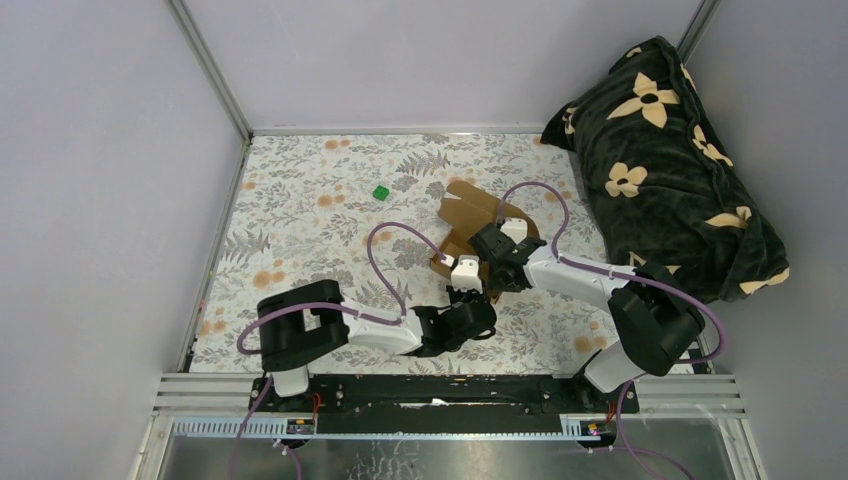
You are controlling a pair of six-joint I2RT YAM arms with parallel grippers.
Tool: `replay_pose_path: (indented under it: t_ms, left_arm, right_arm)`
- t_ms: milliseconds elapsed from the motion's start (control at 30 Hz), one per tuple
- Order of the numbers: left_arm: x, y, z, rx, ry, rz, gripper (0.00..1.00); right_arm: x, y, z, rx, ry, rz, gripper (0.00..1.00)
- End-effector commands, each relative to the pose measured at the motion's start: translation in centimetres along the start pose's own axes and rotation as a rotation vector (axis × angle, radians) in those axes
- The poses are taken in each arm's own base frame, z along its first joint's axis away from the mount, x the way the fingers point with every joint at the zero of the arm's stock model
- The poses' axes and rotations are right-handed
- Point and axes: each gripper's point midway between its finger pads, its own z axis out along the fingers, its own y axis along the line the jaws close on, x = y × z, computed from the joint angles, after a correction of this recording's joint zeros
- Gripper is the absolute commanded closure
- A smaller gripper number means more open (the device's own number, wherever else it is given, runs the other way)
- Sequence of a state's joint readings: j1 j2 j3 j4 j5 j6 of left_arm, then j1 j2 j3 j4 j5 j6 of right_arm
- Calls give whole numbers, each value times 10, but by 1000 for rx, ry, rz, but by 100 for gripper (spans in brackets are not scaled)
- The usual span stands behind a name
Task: Fold the paper box
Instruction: Fold the paper box at the center of the board.
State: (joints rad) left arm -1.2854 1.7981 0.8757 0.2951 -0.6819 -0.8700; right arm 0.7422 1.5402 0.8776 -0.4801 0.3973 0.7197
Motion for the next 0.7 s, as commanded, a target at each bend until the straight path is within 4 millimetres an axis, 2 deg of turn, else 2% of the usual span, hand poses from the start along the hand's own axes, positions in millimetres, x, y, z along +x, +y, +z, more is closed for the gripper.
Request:
replay_pose_path:
  t_ms: [0,333,667]
  left_arm:
    - [-33,-65,2,165,-55,3,74]
    - [-38,-75,10,145,-64,-27,74]
    - [-40,-75,13,137,-73,-34,73]
  right_arm:
    - [21,15,-2,-30,21,-73,67]
    - [27,16,0,-42,38,-73,71]
    - [31,16,1,-47,51,-86,74]
